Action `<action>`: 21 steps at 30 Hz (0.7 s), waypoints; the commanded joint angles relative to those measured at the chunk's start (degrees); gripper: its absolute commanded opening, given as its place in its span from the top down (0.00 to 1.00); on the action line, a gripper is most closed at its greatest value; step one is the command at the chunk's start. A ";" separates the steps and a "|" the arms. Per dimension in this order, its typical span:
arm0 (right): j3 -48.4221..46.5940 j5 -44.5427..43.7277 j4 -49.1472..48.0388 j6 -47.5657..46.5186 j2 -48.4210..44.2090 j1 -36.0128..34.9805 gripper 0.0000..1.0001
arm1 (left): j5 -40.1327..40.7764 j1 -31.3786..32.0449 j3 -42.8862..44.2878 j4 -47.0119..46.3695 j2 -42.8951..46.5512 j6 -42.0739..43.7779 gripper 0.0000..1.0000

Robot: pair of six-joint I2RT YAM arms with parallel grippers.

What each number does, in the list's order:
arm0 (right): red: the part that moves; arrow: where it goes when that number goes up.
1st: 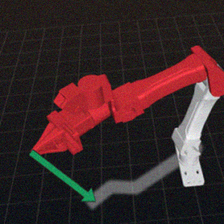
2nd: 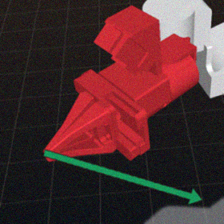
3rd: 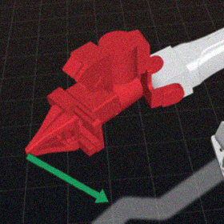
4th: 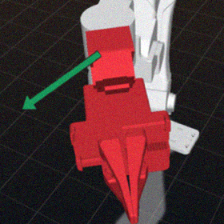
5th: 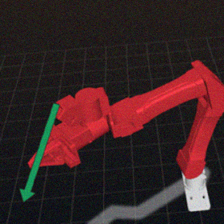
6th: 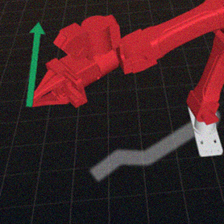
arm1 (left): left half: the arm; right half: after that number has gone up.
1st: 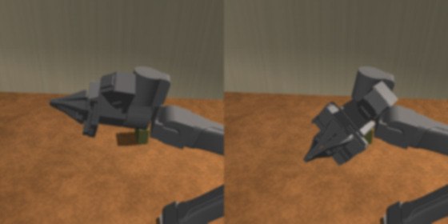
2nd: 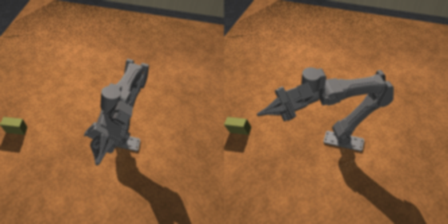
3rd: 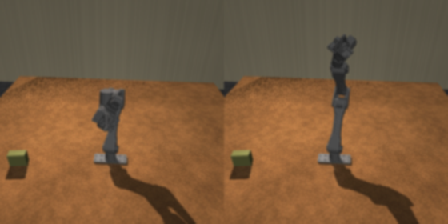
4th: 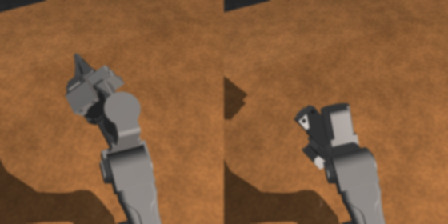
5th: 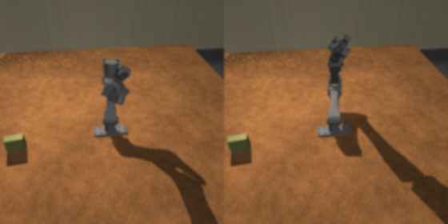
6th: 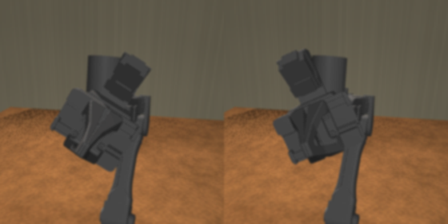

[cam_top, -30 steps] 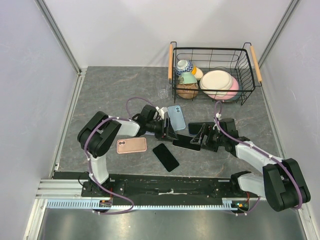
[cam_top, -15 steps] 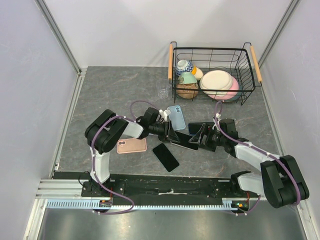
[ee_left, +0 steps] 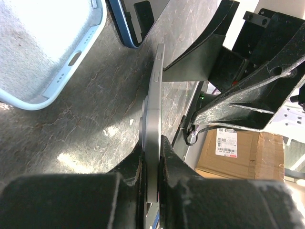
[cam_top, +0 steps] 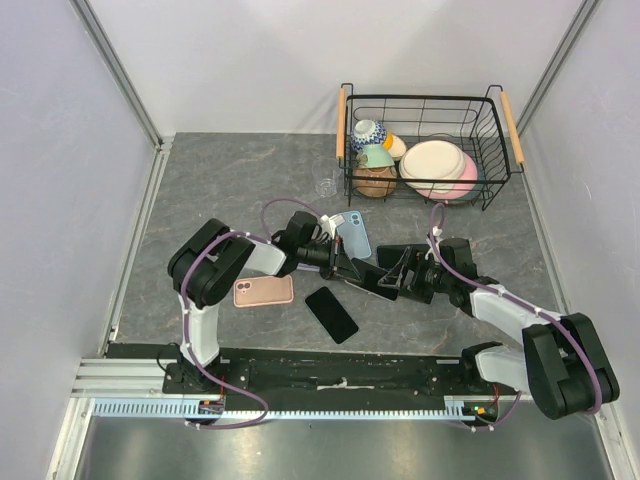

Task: Put the phone into the phone case

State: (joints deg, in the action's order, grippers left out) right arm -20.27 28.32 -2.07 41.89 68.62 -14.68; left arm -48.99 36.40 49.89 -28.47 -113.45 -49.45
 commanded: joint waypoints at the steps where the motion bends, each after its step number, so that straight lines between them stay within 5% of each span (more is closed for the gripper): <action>1: -0.12 -3.09 5.84 -2.86 0.02 -0.44 0.13 | 7.06 1.21 -1.72 4.22 3.56 2.96 0.98; 12: -11.54 -3.19 12.08 -11.56 0.02 -0.27 0.10 | 11.47 -2.82 -7.95 3.25 18.95 1.99 0.98; 21: -17.96 3.23 10.07 -13.32 2.83 -0.44 0.09 | 9.10 -14.68 -13.66 10.19 35.28 6.12 0.98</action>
State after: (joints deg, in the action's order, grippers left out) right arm -35.22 27.81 9.93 30.55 70.70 -14.90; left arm -37.56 26.44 38.57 -18.90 -86.43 -46.94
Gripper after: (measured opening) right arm 0.909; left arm 0.113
